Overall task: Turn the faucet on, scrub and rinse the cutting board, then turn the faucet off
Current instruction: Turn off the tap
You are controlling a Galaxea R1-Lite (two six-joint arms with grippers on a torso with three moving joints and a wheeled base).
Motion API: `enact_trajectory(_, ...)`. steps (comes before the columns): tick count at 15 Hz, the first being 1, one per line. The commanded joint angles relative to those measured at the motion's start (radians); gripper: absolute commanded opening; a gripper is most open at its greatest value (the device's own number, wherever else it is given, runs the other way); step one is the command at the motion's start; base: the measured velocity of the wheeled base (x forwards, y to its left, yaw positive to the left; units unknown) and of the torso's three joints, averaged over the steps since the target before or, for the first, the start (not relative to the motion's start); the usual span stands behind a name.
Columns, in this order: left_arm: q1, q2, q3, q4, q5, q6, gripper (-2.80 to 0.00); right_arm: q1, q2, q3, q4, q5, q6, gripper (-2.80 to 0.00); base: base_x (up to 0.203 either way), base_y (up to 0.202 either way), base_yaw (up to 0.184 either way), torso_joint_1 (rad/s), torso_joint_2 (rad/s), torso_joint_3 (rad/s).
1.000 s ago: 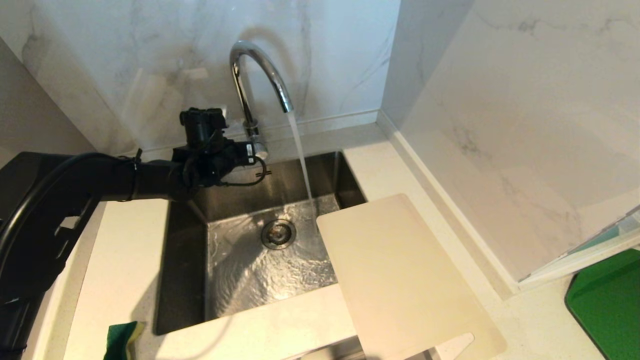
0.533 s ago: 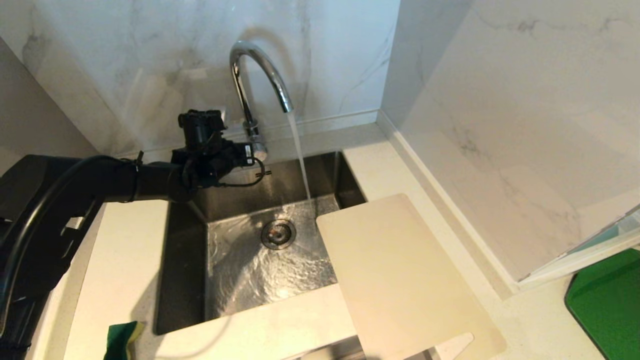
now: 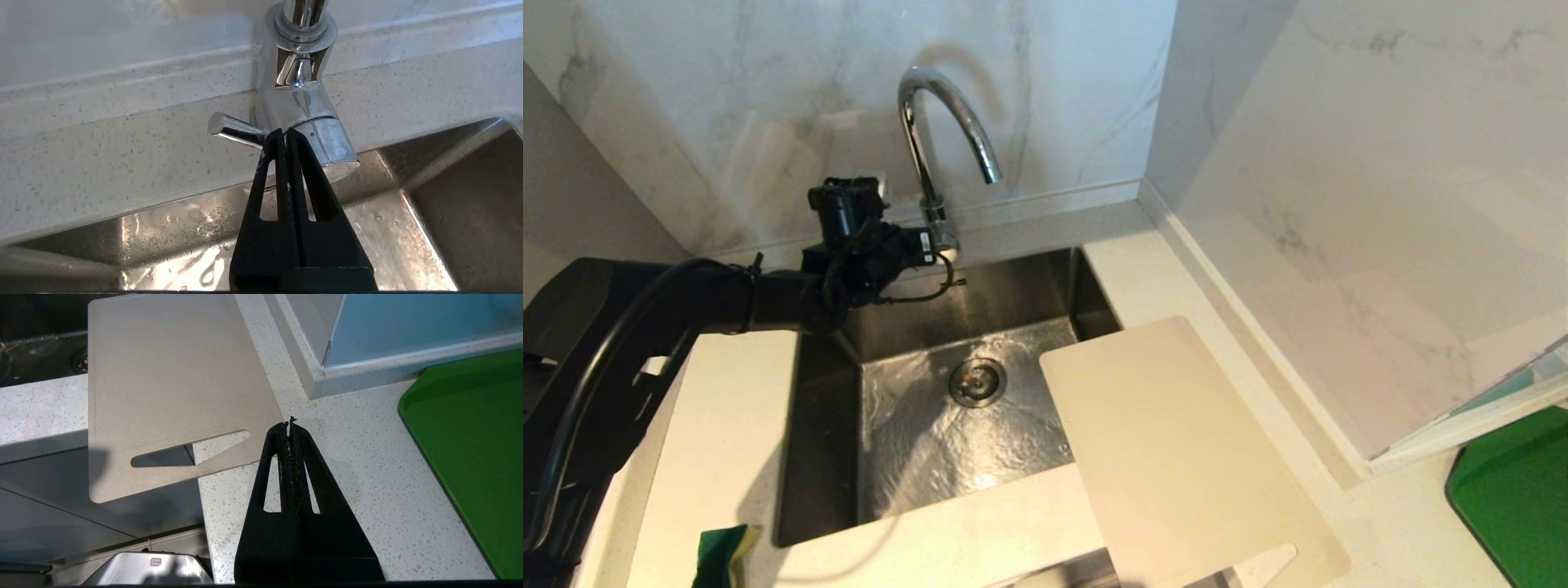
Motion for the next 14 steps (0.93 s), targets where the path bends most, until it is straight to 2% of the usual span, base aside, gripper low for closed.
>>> enact_trajectory(1, 0.000, 0.009, 0.000, -0.002, 0.002, -0.001, -2.80, 0.000, 0.001, 0.000, 0.000, 0.000, -0.001, -2.80, 0.000, 0.000, 0.000, 0.000, 0.00, 0.000)
enact_trajectory(9, -0.017, -0.057, 0.019, 0.008, 0.000, -0.004, -2.80, 0.000, 0.001, 0.000, 0.000, 0.001, -0.001, -2.80, 0.000, 0.000, 0.000, 0.000, 0.00, 0.000)
enact_trajectory(12, -0.037, -0.164, 0.142, 0.015, -0.014, -0.004, -2.80, 0.000, 0.001, 0.000, 0.000, 0.000, -0.001, -2.80, 0.000, 0.000, 0.000, 0.000, 0.00, 0.000)
enact_trajectory(14, -0.042, -0.276, 0.291, 0.026, -0.054, -0.004, -2.80, -0.001, 0.001, 0.000, 0.000, 0.000, -0.001, -2.80, 0.000, 0.000, 0.000, 0.000, 0.00, 0.000)
